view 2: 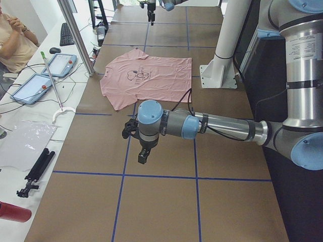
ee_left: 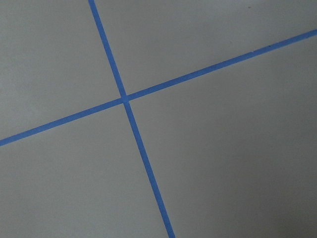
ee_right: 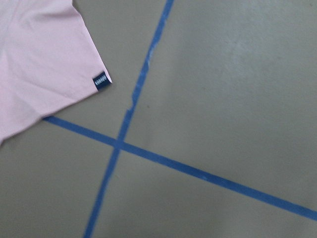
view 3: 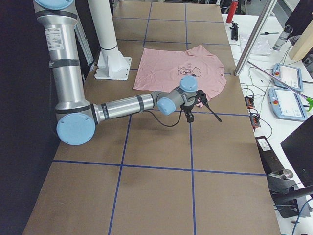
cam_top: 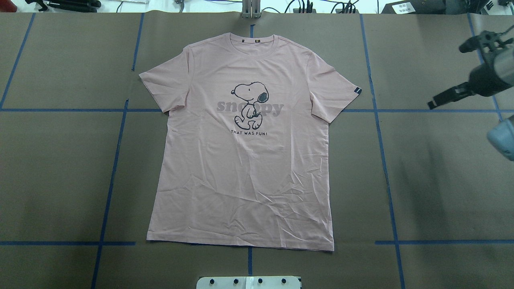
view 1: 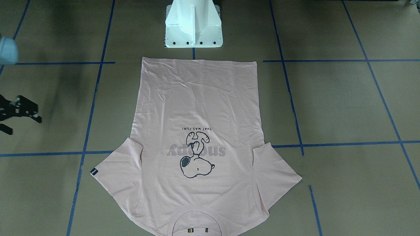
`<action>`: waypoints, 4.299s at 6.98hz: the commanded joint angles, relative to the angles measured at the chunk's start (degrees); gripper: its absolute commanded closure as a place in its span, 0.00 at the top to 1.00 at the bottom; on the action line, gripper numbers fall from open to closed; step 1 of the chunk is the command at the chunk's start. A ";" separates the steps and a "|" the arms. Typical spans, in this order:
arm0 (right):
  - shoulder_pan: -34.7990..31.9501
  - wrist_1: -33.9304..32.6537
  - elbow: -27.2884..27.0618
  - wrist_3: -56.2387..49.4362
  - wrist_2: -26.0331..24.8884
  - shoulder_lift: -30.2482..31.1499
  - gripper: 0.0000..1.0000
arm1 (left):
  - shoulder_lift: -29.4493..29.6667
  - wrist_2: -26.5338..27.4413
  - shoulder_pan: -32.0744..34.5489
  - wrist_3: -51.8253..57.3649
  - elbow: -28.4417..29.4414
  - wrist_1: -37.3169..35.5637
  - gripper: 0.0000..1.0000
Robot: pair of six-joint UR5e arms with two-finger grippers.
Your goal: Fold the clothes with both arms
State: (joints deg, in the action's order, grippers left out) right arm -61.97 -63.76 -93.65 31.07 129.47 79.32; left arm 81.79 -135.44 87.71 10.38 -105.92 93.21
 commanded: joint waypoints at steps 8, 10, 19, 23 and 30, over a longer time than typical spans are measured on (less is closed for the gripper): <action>11.52 4.53 24.91 43.29 -22.07 -21.75 0.76 | -0.49 -0.35 0.18 0.26 -2.01 0.22 1.00; 11.70 4.53 24.92 43.46 -22.15 -21.75 0.70 | -0.49 -0.35 0.18 0.26 -2.01 0.22 1.00; 12.75 4.61 23.79 44.52 -21.72 -22.36 0.00 | -0.49 -1.58 0.18 0.17 -2.10 0.22 1.00; 15.02 1.01 27.61 51.18 -23.37 -34.89 0.00 | -0.84 -1.58 0.27 0.17 -4.28 0.05 1.00; 21.47 1.45 26.98 51.82 -31.61 -39.60 1.00 | 1.61 -9.22 -4.35 -20.77 -0.27 15.70 1.00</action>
State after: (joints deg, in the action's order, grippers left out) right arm -39.06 -62.25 -63.43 83.04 93.98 39.12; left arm 82.66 -143.57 86.48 -1.72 -107.68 101.02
